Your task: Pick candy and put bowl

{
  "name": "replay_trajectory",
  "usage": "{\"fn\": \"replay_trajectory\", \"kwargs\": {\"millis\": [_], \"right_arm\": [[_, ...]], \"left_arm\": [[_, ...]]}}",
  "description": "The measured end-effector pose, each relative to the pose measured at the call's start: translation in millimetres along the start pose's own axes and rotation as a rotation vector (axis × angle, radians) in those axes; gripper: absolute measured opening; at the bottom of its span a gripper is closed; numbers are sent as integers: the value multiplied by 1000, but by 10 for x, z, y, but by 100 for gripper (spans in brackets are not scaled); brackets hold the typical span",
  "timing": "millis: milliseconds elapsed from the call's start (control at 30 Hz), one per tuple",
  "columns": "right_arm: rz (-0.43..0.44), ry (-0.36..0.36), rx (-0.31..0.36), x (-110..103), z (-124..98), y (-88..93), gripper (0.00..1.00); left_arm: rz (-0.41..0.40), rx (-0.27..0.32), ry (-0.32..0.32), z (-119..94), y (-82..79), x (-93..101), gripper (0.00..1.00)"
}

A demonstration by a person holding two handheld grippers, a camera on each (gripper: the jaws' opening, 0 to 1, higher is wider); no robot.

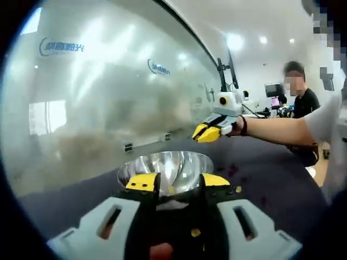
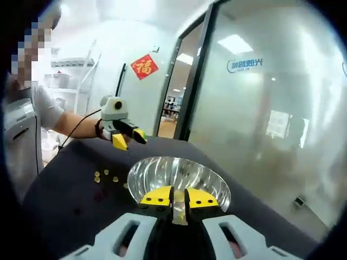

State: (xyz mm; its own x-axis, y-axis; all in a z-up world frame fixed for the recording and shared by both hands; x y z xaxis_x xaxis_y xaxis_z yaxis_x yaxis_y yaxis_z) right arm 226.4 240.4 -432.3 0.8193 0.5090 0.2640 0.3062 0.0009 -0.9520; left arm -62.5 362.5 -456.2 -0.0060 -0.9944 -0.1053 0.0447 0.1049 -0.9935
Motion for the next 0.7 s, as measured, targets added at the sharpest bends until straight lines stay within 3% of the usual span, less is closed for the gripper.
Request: {"fn": "replay_trajectory", "kwargs": {"millis": [233,367,500,700], "right_arm": [[13,-15,-19,20,203,127,5],[12,-16,-33,28,269,185,5],[23,-11,-36,42,272,221,13],[38,3,-41,44,202,239,13]], "left_arm": [[-4,-24,-40,-320,245,18,22],[-32,-9,-52,-327,298,-19,22],[-32,-17,-47,-305,333,-9,22],[-40,-24,-36,-302,371,3,22]]}}
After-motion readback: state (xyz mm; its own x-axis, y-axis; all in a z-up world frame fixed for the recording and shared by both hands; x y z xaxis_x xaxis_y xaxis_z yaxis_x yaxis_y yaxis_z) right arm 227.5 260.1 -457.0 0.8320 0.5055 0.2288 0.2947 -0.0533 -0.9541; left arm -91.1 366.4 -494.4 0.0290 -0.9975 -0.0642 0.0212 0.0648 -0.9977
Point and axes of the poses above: the point that each gripper's makers call its tool centre point, and the gripper's own axes: z roughly forward along the fingers, x roughly to its right, y roughly out of its underside, the point moved 9 cm from there along -z, roughly backward along the fingers, and after that the axes turned 4 degrees about x, right-handed, at the moved point
